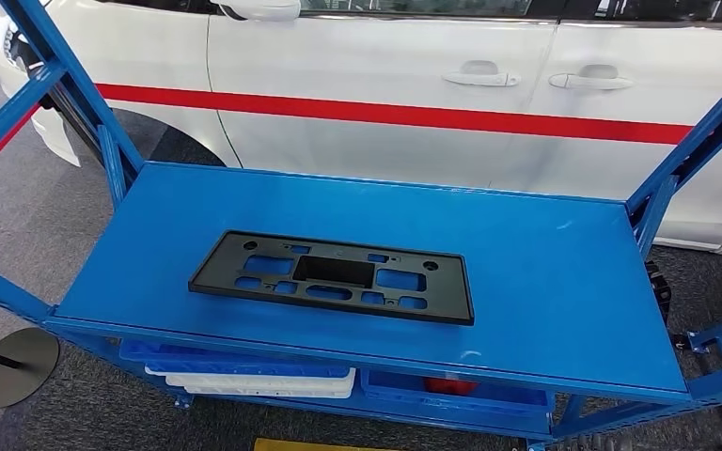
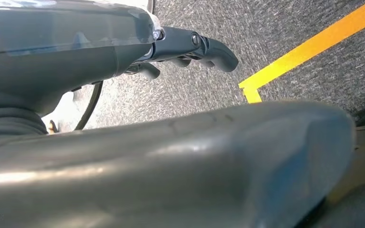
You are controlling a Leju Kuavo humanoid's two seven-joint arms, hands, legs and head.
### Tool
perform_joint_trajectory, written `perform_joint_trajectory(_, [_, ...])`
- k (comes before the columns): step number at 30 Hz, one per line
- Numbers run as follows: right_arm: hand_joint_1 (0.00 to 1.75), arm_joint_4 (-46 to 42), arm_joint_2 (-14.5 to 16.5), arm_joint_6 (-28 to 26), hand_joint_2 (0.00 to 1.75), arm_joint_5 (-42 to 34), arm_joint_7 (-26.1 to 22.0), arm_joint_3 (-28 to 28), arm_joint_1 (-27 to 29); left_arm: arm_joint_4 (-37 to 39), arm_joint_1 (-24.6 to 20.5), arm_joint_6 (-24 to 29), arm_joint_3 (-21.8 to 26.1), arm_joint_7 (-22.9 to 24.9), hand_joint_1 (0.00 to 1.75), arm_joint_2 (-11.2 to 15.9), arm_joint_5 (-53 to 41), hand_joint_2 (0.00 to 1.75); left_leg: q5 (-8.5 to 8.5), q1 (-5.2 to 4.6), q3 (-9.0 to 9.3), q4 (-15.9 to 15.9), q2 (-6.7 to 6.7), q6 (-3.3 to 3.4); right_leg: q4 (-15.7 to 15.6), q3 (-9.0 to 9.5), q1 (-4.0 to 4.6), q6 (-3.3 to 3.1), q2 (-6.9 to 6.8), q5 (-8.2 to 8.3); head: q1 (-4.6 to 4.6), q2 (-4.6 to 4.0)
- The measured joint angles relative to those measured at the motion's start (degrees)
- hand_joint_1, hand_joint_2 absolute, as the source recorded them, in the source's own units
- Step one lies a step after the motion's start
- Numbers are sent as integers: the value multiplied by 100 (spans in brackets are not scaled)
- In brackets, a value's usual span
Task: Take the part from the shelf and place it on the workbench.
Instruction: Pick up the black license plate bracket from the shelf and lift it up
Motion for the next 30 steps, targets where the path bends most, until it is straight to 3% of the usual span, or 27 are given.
perform_joint_trajectory(4, [0,-610,227,-96,0,-200,252,-173,-3,0,3,-3,0,11,0,3,63,0,0,0,1,1,0,0,0,0,0,0,0,0,0,0])
perform_joint_trajectory(8, [0,-1048,383,-524,175,-235,171,-368,8,0,5,2,-2,20,0,4,106,0,0,0,1,1,0,0,-1,-1,0,1,0,0,0,0])
perform_joint_trajectory(12, [0,-1544,596,-1418,175,53,-150,-683,50,0,8,3,-16,43,0,5,120,0,0,0,1,0,0,0,-1,-1,0,1,-1,-1,0,0])
perform_joint_trajectory(17, [0,-2034,837,-2155,175,338,-401,-1041,81,0,8,3,-21,83,0,5,159,0,-2,0,1,0,1,-3,-1,-1,0,1,2,-1,0,0])
perform_joint_trajectory(21, [0,-2348,1013,-2164,0,289,-523,-1251,86,0,9,-2,-22,115,0,6,174,0,-2,0,2,-1,2,-3,0,0,0,1,2,-1,0,0])
perform_joint_trajectory(30, [0,-2814,1151,-1101,0,-710,-583,-1352,213,0,10,-31,-42,86,0,24,179,0,-2,0,2,0,1,-3,-1,0,0,2,1,-1,0,0])
